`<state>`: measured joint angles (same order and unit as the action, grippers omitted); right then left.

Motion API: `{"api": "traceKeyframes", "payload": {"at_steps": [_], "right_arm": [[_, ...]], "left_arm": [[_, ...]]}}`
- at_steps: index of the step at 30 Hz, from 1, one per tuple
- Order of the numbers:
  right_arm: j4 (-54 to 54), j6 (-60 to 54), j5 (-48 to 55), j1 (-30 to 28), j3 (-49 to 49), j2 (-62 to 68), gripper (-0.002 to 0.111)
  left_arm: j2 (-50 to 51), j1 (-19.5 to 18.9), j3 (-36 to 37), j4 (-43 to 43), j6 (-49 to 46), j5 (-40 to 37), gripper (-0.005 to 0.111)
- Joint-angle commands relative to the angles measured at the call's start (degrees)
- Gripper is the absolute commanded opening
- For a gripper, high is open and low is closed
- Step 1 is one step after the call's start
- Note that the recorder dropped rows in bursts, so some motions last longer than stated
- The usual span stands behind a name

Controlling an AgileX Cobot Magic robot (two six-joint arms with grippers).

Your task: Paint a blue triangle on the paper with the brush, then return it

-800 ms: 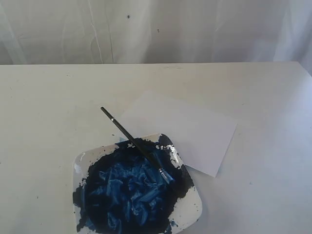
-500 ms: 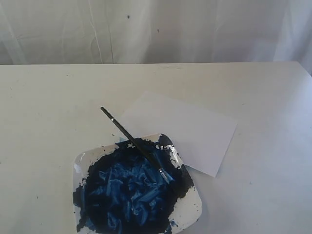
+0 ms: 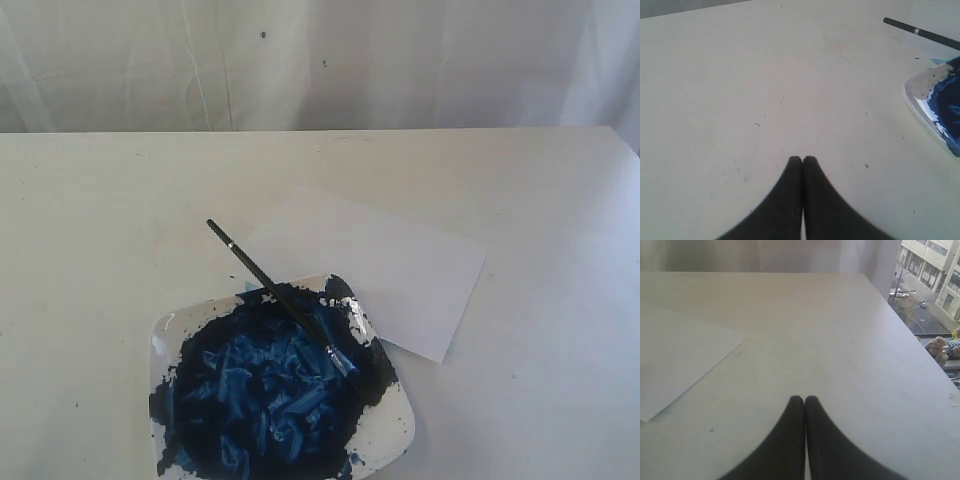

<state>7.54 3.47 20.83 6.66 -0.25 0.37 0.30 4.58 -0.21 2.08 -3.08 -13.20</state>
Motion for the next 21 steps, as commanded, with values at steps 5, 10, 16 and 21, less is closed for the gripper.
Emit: {"api": "traceKeyframes", "payload": {"at_steps": [5,10,16,21], "right_arm": [[0.1,0.1,-0.7,0.1,0.3,-0.4,0.0],[0.1,0.1,-0.7,0.1,0.3,-0.4,0.0],[0.1,0.1,-0.7,0.1,0.3,-0.4,0.0],[0.1,0.1,-0.7,0.1,0.3,-0.4,0.0]], "left_arm": [[-0.3,-0.1,0.2,0.4,0.0,0.0,0.0],[-0.3,-0.1,0.2,11.7,11.8,1.9,0.0],[-0.3,-0.1,0.2,28.1,14.1,11.4,0.0],[-0.3,-0.1,-0.3,31.3,14.1,23.3,0.0]]}}
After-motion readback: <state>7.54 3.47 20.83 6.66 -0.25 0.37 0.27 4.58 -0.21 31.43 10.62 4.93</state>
